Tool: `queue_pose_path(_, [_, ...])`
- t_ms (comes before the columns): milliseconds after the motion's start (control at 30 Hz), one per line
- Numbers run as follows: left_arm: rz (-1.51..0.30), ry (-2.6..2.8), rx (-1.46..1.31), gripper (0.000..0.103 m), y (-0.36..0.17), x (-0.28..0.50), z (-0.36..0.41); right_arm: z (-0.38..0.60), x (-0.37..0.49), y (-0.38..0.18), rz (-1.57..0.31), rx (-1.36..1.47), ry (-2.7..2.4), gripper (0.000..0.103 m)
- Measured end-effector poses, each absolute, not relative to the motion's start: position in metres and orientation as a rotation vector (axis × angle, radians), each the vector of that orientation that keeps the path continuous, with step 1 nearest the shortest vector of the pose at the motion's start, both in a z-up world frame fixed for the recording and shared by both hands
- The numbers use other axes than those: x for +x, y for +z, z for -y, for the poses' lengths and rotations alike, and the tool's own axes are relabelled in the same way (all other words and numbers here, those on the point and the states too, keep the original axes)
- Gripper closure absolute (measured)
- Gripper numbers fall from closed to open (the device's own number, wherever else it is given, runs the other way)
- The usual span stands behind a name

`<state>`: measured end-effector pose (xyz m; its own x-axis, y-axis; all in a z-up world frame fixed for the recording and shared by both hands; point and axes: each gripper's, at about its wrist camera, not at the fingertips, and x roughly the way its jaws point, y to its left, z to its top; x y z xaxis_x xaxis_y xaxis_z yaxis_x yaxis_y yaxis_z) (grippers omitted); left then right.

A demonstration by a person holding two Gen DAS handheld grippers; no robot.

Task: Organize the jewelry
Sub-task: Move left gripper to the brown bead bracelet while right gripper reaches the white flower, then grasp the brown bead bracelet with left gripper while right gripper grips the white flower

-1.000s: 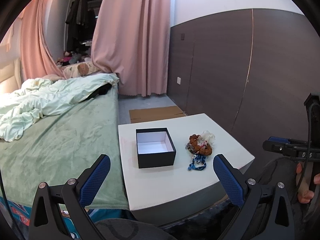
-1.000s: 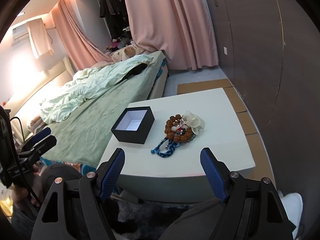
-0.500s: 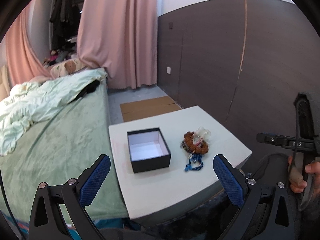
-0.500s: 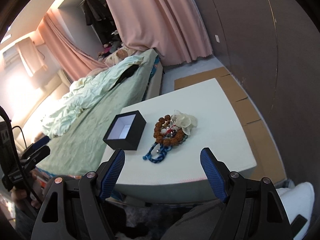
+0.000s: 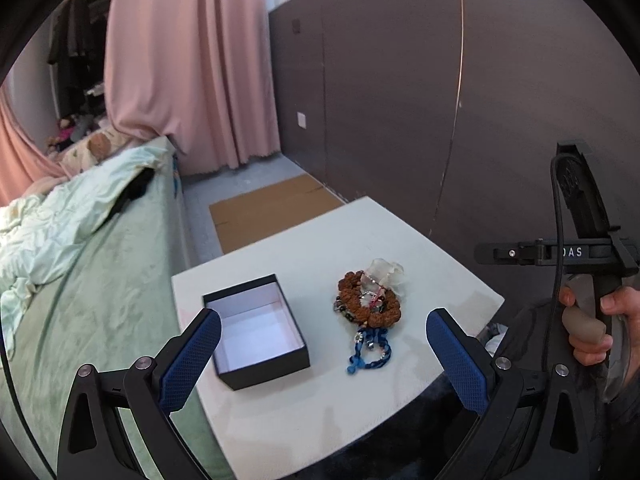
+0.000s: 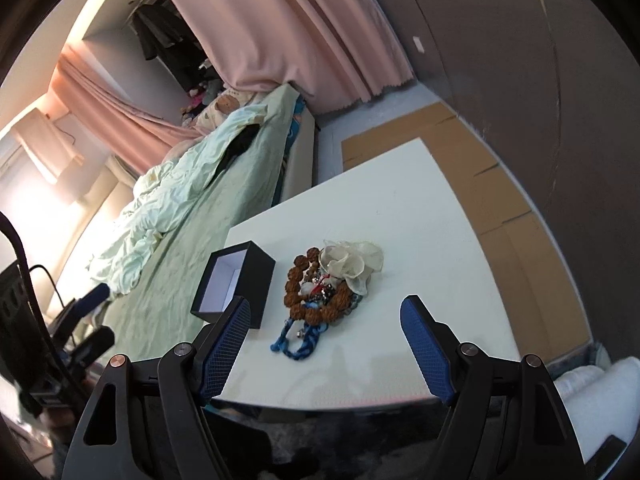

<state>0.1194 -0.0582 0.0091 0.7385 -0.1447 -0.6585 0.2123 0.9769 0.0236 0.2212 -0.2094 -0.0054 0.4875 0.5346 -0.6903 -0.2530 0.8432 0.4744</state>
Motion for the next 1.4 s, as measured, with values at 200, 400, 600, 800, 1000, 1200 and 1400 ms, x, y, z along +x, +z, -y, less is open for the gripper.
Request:
queue_pose_path(200, [-0.807,-0.222,0.065,0.01,-0.01,0.162,0.058,0.204,0.26,-0.021,-1.047,0.379,0.513,0.033])
queue_pose_path(400, [-0.863,-0.254,0.031,0.015,-0.022,0.193,0.058,0.19,0.295,-0.038,-1.15,0.413,0.53,0.035])
queue_pose_path(600, [-0.888,-0.272,0.0,0.015,-0.029,0.216,0.053,0.166,0.324,-0.065,-1.267,0.375,0.528,0.035])
queue_pose_path(800, [-0.92,-0.264,-0.032,0.018,-0.037,0.23,0.047,0.151,0.338,-0.097,-1.345,0.336,0.506,0.067])
queue_pose_path(1000, [-0.938,-0.263,-0.007,0.018,-0.043,0.238,0.054,0.164,0.331,-0.075,-1.198,0.394,0.561,0.1])
queue_pose_path(1200, [-0.973,-0.269,-0.002,0.018,-0.053,0.248,0.066,0.187,0.32,-0.055,-1.097,0.483,0.575,0.1])
queue_pose_path(1400, [-0.992,-0.296,0.06,0.025,-0.059,0.258,0.091,0.203,0.319,-0.045,-1.046,0.503,0.531,0.1])
